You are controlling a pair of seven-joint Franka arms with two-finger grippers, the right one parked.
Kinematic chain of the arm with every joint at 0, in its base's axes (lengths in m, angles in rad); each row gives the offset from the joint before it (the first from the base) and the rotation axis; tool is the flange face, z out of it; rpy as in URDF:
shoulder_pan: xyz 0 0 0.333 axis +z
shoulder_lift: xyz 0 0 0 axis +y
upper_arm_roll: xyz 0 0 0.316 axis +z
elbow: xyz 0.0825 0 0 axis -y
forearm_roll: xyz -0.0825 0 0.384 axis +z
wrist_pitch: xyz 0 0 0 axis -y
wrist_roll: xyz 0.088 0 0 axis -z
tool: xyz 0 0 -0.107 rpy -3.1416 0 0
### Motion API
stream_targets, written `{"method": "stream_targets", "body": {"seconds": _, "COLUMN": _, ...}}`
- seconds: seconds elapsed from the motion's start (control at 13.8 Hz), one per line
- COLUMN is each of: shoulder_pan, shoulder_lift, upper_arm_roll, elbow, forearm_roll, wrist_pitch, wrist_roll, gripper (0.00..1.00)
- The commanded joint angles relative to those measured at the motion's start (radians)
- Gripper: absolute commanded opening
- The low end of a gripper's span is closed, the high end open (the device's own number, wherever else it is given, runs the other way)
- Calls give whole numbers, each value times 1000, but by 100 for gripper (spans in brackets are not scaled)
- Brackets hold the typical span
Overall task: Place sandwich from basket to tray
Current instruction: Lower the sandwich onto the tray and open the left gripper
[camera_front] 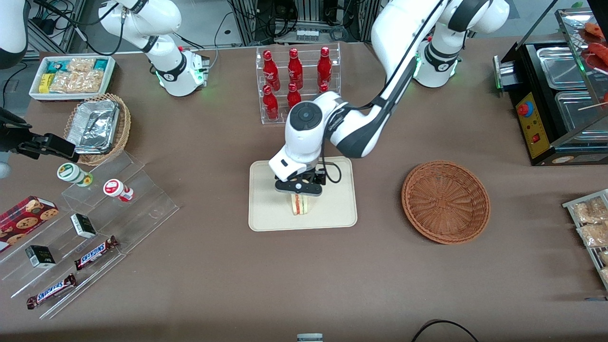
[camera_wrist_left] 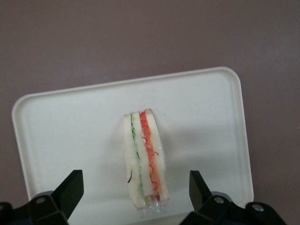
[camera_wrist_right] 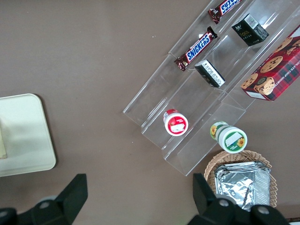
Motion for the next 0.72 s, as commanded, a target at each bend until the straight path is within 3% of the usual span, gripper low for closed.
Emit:
{"method": "stream_targets", "body": {"seconds": 0.0, "shoulder_pan": -9, "shoulder_lift": -69, "upper_arm_roll": 37, "elbow": -13, "forearm_roll": 11, "wrist_pitch": -74, "wrist_roll": -20, "gripper": 99}}
{"method": "stream_targets", "body": {"seconds": 0.51, "shoulder_pan": -4, "shoulder_lift": -204, "upper_arm_roll": 189, "elbow": -24, "forearm_roll": 3, "wrist_pitch": -231, "wrist_roll": -3, "gripper": 99}}
{"method": "stream_targets", "body": {"seconds": 0.65, "shoulder_pan": 42, "shoulder_lift": -250, "upper_arm_roll": 196, "elbow": -27, "forearm_roll": 3, "wrist_pitch": -266, "wrist_roll": 3, "gripper": 99}}
